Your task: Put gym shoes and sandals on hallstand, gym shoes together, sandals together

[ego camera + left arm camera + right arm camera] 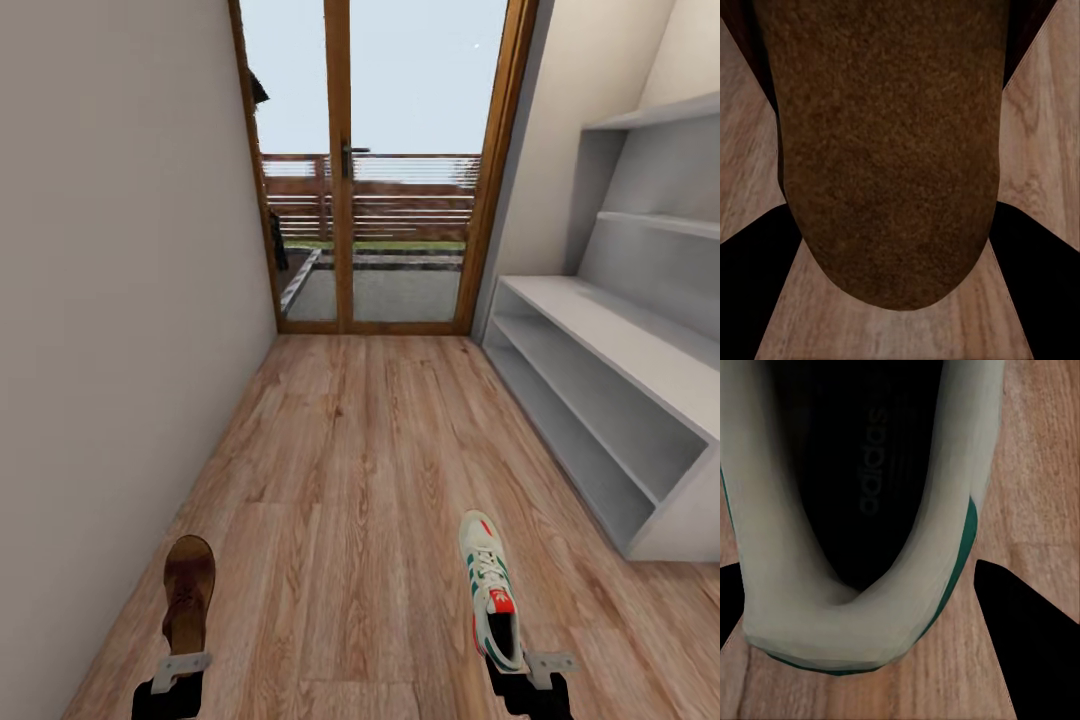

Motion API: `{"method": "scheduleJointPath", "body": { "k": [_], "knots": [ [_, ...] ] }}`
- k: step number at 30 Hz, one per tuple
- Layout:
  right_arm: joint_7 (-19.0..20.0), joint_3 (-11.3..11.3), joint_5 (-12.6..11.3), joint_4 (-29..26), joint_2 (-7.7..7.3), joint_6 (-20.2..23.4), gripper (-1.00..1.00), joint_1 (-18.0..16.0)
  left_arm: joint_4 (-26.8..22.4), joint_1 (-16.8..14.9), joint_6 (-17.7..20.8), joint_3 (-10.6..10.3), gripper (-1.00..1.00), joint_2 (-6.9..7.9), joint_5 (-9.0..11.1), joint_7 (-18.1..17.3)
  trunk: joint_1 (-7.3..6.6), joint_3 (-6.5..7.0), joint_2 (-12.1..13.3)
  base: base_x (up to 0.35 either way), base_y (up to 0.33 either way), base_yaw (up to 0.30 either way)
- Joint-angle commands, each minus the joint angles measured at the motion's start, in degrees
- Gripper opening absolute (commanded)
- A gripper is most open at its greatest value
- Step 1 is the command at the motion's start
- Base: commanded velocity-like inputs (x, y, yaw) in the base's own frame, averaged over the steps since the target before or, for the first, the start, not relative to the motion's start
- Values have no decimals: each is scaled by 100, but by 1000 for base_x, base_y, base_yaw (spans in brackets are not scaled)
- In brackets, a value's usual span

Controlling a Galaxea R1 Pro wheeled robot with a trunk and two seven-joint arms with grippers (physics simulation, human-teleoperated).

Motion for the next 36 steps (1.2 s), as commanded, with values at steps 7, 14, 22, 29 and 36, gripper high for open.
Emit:
{"method": "scheduleJointPath", "body": {
  "k": [7,14,22,29,36],
  "knots": [
    [19,-53,51,5,0,-18,-100,-4,2,-4,-19,50,-100,-3,-25,-46,2,-5,-2,338,0,0],
    [19,-53,51,5,0,-18,-100,-5,60,-4,-19,50,-100,-3,-33,-46,2,-5,-2,338,0,0],
    [19,-53,51,5,0,-18,-100,-2,109,-4,-23,50,-100,-3,-42,-46,2,-5,-2,338,32,0],
    [19,-53,51,5,0,-18,-100,-4,116,-5,-28,50,-100,-3,-43,-46,2,-5,-2,337,93,-3],
    [19,-53,51,5,0,-18,-100,-1,116,-4,-28,50,-100,-3,-43,-46,2,-5,-2,338,100,-142]
  ]
}}
